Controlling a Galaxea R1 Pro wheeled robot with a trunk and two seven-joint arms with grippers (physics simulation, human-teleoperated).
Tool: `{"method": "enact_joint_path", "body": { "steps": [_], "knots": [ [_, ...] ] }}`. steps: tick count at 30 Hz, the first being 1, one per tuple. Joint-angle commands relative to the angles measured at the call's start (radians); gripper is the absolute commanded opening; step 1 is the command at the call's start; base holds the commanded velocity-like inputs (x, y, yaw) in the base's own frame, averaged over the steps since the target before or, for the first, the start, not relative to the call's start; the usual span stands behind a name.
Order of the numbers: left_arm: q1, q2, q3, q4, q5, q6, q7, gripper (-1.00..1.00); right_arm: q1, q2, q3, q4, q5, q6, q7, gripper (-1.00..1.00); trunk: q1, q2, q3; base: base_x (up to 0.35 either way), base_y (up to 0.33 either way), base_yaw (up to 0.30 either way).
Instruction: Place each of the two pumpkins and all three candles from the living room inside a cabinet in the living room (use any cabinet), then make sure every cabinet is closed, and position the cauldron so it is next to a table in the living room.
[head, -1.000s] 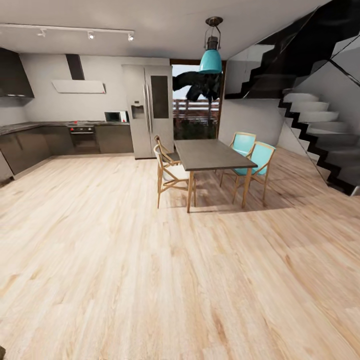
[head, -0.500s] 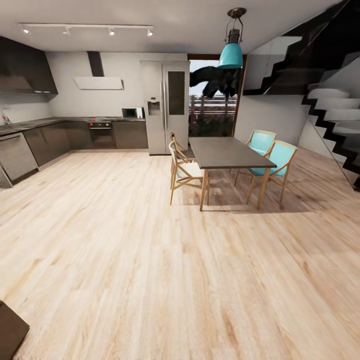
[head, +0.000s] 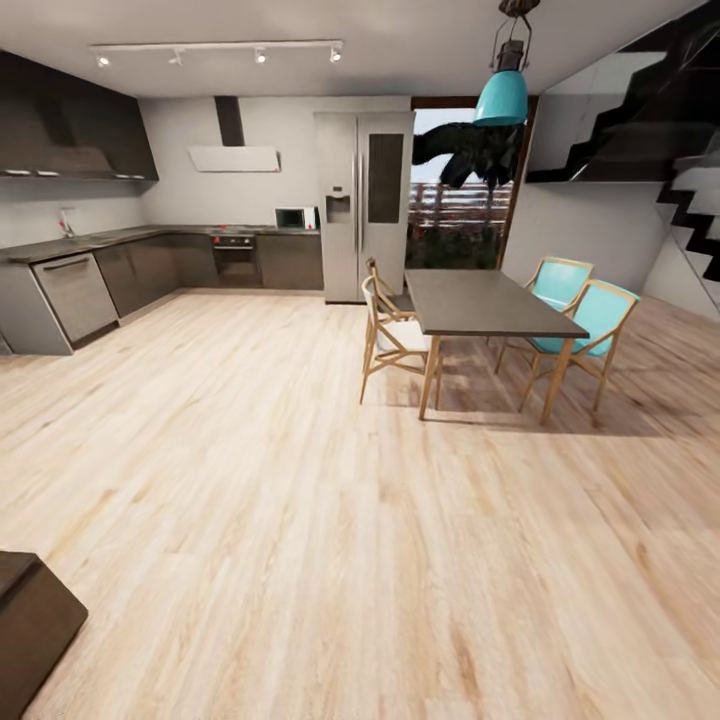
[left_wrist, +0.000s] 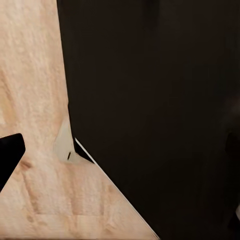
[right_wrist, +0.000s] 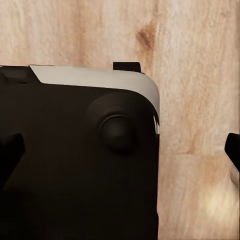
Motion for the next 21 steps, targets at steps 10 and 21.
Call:
{"method": "enact_joint_path", "body": {
  "steps": [10, 21],
  "knots": [
    [0.000, 0.000, 0.000, 0.000, 0.000, 0.000, 0.000, 1.00, 0.000, 0.000, 0.000, 0.000, 0.000, 0.000, 0.000, 1.00, 0.000, 0.000, -0.012, 0.000, -0.163, 0.202],
    [0.000, 0.000, 0.001, 0.000, 0.000, 0.000, 0.000, 1.00, 0.000, 0.000, 0.000, 0.000, 0.000, 0.000, 0.000, 1.00, 0.000, 0.000, -0.026, 0.000, -0.065, 0.202]
  ]
}}
